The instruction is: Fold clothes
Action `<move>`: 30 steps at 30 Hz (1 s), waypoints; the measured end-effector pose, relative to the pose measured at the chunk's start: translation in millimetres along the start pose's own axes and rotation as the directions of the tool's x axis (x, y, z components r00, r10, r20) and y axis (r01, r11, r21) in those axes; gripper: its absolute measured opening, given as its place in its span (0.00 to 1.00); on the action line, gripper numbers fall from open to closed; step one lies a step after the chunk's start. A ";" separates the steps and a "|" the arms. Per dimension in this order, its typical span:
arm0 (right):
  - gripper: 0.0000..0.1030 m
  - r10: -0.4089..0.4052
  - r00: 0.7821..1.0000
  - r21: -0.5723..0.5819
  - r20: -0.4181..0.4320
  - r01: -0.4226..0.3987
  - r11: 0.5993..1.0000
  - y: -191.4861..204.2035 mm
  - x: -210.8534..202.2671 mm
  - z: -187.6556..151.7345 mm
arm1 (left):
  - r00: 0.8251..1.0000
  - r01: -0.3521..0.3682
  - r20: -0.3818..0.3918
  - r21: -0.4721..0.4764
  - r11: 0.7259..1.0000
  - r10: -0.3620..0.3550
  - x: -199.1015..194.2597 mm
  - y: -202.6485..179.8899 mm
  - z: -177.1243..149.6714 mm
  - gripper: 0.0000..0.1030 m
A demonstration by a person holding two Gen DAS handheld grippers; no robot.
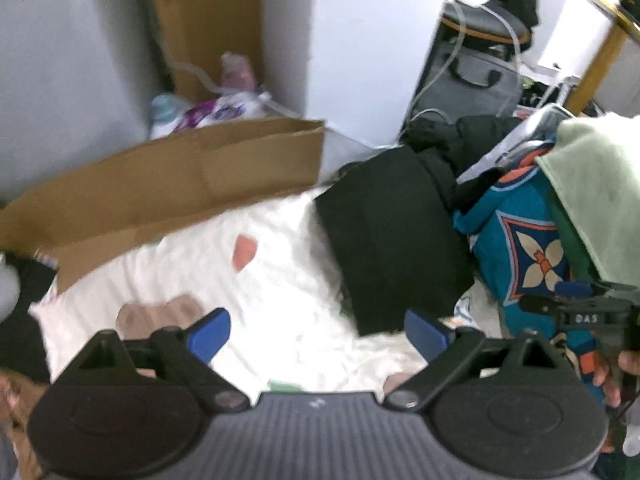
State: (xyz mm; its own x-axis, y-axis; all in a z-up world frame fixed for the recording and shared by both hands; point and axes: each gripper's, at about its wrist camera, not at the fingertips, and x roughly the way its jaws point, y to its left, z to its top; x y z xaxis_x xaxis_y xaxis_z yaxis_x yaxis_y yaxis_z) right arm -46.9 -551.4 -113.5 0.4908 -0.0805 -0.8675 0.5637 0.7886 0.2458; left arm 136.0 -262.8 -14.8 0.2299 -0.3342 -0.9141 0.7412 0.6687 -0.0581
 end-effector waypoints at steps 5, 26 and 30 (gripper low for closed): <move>0.99 -0.011 0.999 -0.023 -0.044 0.010 1.000 28.8 -33.1 2.2 | 0.999 -0.045 0.012 -0.048 0.998 0.046 -38.0 33.9 -18.7 0.94; 0.99 0.064 0.996 -0.287 -0.062 -0.079 0.955 215.0 -138.3 18.0 | 0.981 -0.182 0.042 -0.156 0.971 0.190 -151.3 123.5 -86.6 0.96; 0.99 0.062 0.996 -0.297 -0.061 -0.077 0.952 240.4 -145.8 8.6 | 0.984 -0.165 0.029 -0.202 0.965 0.175 -156.9 135.8 -104.7 0.96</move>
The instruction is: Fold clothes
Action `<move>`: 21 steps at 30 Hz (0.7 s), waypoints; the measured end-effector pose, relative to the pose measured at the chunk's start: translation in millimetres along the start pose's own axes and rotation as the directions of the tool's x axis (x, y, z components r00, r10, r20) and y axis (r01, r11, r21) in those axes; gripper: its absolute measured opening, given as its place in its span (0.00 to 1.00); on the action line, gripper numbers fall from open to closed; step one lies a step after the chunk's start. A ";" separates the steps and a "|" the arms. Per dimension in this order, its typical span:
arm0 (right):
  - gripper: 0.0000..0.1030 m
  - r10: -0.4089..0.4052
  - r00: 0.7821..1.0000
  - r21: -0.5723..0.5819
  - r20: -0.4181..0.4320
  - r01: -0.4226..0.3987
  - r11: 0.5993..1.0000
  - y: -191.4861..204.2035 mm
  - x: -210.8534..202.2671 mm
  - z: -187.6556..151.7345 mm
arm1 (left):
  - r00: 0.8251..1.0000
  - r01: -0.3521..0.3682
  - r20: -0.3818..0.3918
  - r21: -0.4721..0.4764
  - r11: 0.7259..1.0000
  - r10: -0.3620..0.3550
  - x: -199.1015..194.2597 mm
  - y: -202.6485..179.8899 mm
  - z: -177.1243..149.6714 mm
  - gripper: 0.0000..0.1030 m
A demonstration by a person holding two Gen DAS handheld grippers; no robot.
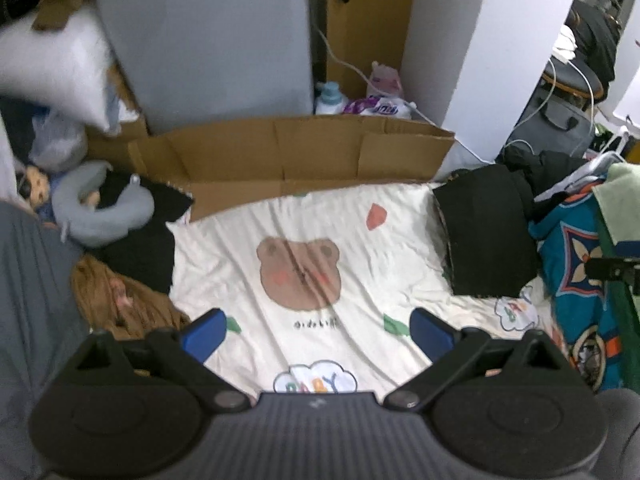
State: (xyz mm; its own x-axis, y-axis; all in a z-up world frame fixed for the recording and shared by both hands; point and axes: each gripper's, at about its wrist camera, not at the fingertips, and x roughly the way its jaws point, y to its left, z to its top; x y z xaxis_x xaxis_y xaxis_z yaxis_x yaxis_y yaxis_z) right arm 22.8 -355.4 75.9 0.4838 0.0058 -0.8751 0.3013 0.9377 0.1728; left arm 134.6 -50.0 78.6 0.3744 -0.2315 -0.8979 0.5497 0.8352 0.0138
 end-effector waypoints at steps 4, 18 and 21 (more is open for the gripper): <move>0.99 0.012 1.000 -0.010 0.008 -0.012 1.000 23.7 -3.4 -12.0 | 1.000 -0.003 -0.001 -0.064 0.998 0.003 -1.5 18.7 -25.4 0.96; 0.99 0.024 0.998 0.041 0.058 -0.026 0.999 57.2 -16.7 -83.0 | 0.997 -0.025 0.064 -0.187 0.982 0.037 -15.9 23.9 -101.6 0.97; 0.99 0.018 0.999 0.021 0.051 -0.019 1.000 62.8 -13.0 -98.3 | 0.997 -0.025 0.066 -0.193 0.981 0.039 -15.7 16.5 -114.2 0.97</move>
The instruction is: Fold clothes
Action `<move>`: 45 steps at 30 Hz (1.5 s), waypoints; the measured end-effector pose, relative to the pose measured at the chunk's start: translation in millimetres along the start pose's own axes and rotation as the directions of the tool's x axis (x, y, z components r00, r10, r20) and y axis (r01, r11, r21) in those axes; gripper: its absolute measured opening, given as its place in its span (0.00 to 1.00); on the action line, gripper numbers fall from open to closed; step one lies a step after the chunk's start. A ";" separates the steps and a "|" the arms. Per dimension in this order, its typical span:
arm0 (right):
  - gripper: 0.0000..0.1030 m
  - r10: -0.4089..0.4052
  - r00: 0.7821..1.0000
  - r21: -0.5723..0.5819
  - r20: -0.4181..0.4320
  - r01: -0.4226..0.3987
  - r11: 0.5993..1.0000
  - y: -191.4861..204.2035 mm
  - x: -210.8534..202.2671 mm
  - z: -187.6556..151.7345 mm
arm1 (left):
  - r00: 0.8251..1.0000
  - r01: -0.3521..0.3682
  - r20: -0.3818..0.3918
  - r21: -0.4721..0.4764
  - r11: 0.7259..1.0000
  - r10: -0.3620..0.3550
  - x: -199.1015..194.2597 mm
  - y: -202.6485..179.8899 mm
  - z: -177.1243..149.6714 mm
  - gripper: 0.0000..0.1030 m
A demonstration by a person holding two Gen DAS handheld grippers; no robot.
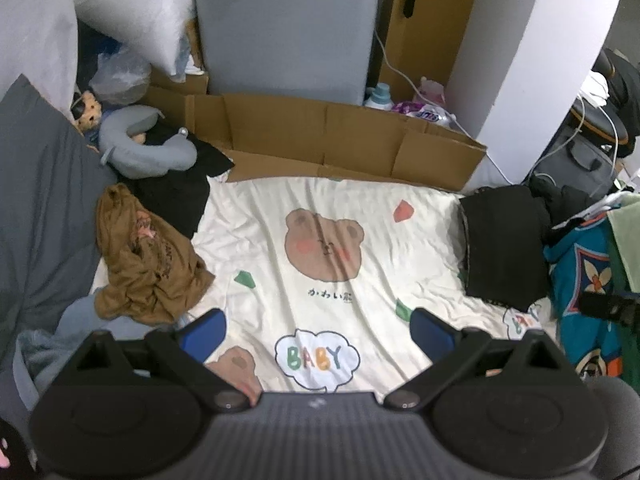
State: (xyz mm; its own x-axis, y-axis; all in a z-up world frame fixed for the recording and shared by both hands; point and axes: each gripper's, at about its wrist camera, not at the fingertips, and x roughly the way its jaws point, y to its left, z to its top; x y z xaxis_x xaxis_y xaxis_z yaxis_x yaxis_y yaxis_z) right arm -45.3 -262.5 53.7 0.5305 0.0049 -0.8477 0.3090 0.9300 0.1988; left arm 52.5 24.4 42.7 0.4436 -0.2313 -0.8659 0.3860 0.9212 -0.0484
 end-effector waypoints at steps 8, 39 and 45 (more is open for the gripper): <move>0.99 0.006 1.000 -0.071 0.016 -0.004 0.997 9.1 1.2 -26.5 | 0.999 -0.028 -0.025 -0.028 0.999 0.028 10.8 -1.9 -28.3 0.97; 0.99 0.034 0.998 -0.081 -0.055 -0.038 0.996 -2.3 31.0 -67.9 | 0.993 -0.113 0.042 -0.022 0.993 0.114 34.1 -49.3 -80.1 0.98; 0.99 -0.013 0.996 -0.083 -0.085 0.005 0.997 -4.2 31.4 -65.2 | 0.995 -0.097 0.002 -0.043 0.994 0.097 38.0 -53.4 -75.4 0.98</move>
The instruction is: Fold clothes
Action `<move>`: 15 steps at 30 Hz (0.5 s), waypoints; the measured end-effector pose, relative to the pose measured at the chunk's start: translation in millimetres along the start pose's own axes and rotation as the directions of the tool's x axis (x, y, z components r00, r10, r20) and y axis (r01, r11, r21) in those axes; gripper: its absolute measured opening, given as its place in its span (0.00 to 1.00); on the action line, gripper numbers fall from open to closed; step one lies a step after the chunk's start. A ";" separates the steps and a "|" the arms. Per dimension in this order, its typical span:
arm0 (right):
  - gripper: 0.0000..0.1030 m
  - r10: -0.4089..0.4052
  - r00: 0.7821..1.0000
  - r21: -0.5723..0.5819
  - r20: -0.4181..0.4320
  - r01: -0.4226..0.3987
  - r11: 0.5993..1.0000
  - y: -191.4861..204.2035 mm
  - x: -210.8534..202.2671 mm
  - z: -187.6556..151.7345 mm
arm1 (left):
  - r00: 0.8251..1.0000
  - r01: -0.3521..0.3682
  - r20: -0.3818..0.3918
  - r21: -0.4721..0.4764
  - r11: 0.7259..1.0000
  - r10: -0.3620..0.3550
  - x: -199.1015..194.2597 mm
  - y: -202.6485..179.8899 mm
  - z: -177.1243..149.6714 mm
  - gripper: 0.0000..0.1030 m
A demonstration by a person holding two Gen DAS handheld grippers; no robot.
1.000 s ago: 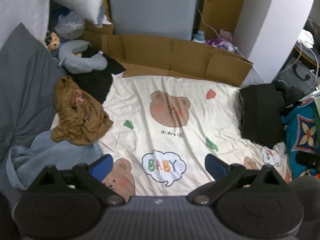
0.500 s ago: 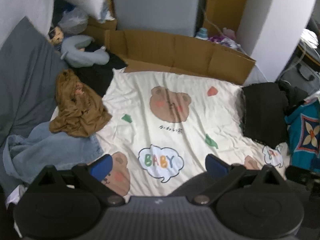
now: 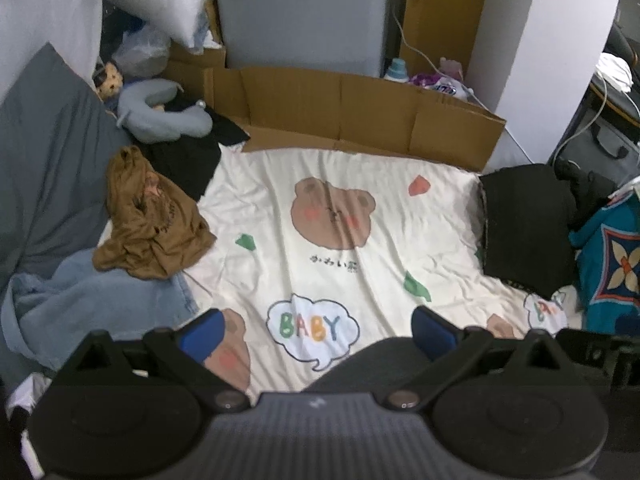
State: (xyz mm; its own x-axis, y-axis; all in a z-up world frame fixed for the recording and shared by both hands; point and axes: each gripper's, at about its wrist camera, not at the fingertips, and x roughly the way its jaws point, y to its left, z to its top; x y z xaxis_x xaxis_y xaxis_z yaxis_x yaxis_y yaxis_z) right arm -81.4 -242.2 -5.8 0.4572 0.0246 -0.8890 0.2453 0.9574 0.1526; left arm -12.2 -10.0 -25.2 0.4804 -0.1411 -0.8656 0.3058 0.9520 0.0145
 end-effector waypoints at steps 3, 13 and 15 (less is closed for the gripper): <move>0.99 -0.022 1.000 -0.042 -0.012 0.022 0.999 5.8 2.3 4.0 | 1.000 0.003 -0.013 0.022 1.000 -0.003 2.5 -5.6 2.1 0.98; 0.99 -0.044 0.999 -0.026 -0.015 0.044 0.999 1.3 10.0 13.2 | 0.997 0.025 -0.078 0.026 0.999 -0.023 14.7 -12.1 5.0 0.98; 0.99 -0.055 0.998 -0.044 -0.014 0.055 0.998 3.7 10.6 13.4 | 0.997 0.017 -0.074 0.018 1.000 -0.016 14.5 -11.9 4.2 0.98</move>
State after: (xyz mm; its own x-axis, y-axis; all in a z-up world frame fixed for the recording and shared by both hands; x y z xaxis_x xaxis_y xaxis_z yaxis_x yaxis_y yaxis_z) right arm -64.2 -242.3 -8.9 0.4306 -0.0244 -0.9022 0.2326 0.9689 0.0848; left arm -5.4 -24.5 -35.8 0.4134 -0.1354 -0.9004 0.3289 0.9443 0.0090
